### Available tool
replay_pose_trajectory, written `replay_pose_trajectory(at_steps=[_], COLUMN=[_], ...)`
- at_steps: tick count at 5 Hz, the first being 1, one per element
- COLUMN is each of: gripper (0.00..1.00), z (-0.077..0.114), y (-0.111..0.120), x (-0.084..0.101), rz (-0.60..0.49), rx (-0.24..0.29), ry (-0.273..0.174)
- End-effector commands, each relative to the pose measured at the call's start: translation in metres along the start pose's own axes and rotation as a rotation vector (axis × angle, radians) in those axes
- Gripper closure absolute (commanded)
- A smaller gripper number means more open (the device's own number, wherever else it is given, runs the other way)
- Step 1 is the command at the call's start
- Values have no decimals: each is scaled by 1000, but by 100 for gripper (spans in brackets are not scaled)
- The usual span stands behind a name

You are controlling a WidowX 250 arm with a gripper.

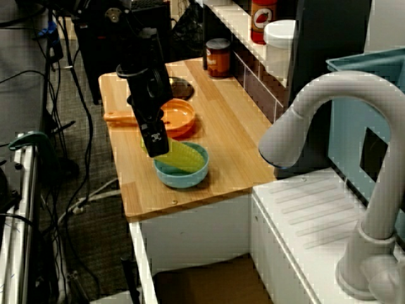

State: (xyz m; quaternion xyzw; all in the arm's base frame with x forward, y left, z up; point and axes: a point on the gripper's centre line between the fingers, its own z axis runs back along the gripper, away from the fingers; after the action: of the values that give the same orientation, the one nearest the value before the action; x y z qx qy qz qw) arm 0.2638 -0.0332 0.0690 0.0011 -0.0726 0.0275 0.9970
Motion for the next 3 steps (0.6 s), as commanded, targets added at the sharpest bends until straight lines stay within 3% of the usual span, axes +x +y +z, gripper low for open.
replay_pose_trajectory(at_steps=[1, 3], gripper=[0, 0], z=[1, -3], y=[-1, -2], x=[-4, -6], rz=[-8, -11], rx=[0, -3], ry=[-8, 3])
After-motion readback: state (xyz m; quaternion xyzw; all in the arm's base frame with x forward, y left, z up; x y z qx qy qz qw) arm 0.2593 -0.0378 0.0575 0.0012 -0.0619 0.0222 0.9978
